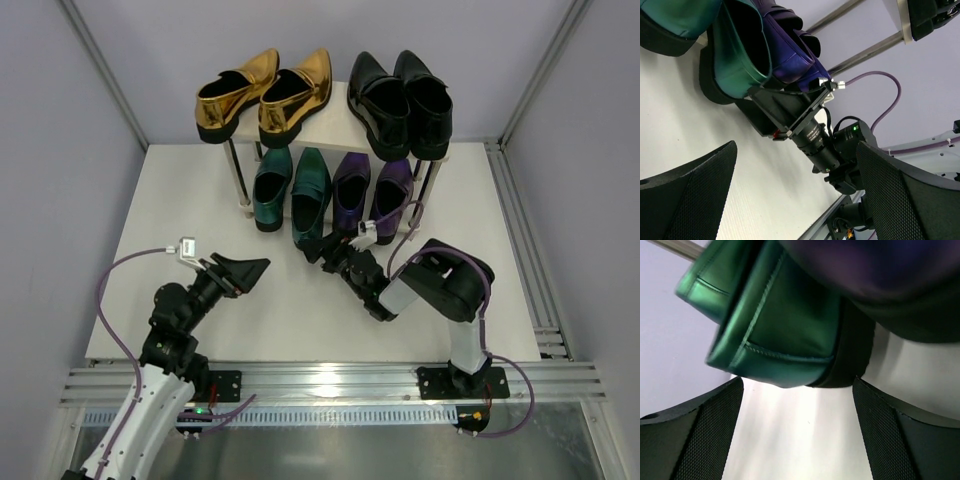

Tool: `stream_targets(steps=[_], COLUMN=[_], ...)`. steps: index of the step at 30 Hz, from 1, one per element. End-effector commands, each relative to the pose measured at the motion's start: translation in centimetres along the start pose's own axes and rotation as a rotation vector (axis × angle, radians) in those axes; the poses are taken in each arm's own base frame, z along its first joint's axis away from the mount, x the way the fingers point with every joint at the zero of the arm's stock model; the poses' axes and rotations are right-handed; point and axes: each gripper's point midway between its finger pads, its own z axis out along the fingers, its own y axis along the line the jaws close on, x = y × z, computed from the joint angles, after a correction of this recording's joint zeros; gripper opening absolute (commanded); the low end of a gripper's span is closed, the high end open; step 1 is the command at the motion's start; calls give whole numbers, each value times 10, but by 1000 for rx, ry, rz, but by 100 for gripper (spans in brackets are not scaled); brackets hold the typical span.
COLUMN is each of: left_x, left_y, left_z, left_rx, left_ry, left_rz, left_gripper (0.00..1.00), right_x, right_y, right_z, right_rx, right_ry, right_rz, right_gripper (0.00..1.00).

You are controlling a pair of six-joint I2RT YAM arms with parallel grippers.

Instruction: Place and organize the shoes onto the shoe shelf

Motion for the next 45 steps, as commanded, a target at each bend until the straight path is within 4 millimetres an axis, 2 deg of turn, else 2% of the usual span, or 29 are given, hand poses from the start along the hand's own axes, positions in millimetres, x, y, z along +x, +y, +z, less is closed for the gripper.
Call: stream_targets(steps=[1,2,4,5,12,14,15,17,18,19,20,21,22,23,24,25,26,27,28,29,30,32,38,41,45], left_x=[-4,-4,-3,-5,-8,-7,-7,-8,-7,-6,-6,-7,-6,-6,-7,-9,-9,-10,-11,-13,-10,-12,-12,-12,-12], left_y=[-5,-5,-4,-5,-5,-3,-3,-2,-2,-1,-1,-1,-1,-2,-1,-1,-1,-1,-2,-3,0,-1,-1,1,1], left_z=[0,0,0,-1,-3,-3,-4,-4,-4,-4,-5,-5,-5,-7,-7,-8,-9,-10,-10,-11,-12,-13,-15,-16,-17], left_rx=[6,7,2,-1,-9,-13,-13,-14,-14,-17,-17,-20,-19,-17,-21,-23,-29,-31,-31,-30,-43,-47,-56,-60,-64], left_ry=[-11,-10,-2,-6,-24,-22,-27,-33,-33,-30,-30,-32,-31,-32,-38,-46,-48,-56,-62,-70,-59,-61,-65,-65,-70], left_rz=[0,0,7,8,22,17,15,18,16,16,15,11,10,11,11,10,9,11,11,11,9,11,13,14,15], left_gripper=[100,100,100,100,100,100,100,100,100,100,100,100,100,100,100,100,100,100,100,100,100,100,100,100,100], right_x=[-46,-53,-57,-64,-83,-72,-73,-57,-63,-46,-48,-45,-31,-42,-40,-27,-36,-27,-19,-22,-19,-23,-28,-19,-11], right_y=[69,82,87,98,114,104,107,100,113,95,112,113,92,117,117,92,110,93,84,95,84,86,75,70,68], right_z=[16,23,30,34,35,33,28,20,15,14,18,20,15,23,23,19,26,20,23,29,23,24,9,9,18], right_rx=[-238,-273,-300,-325,-354,-298,-291,-235,-236,-133,-100,-41,81,83,134,240,248,322,363,372,430,482,592,583,569], right_ry=[-125,-141,-129,-139,-147,-98,-97,-62,-74,-6,-25,-6,81,59,61,147,133,203,234,228,264,235,212,238,240], right_rz=[3,11,10,16,18,-1,-5,-74,-101,-175,-266,-341,-445,-502,-536,-606,-617,-672,-700,-706,-733,-757,-784,-774,-762], right_gripper=[89,89,88,88,87,87,87,86,85,85,85,85,85,85,85,85,85,85,85,85,85,85,85,85,85])
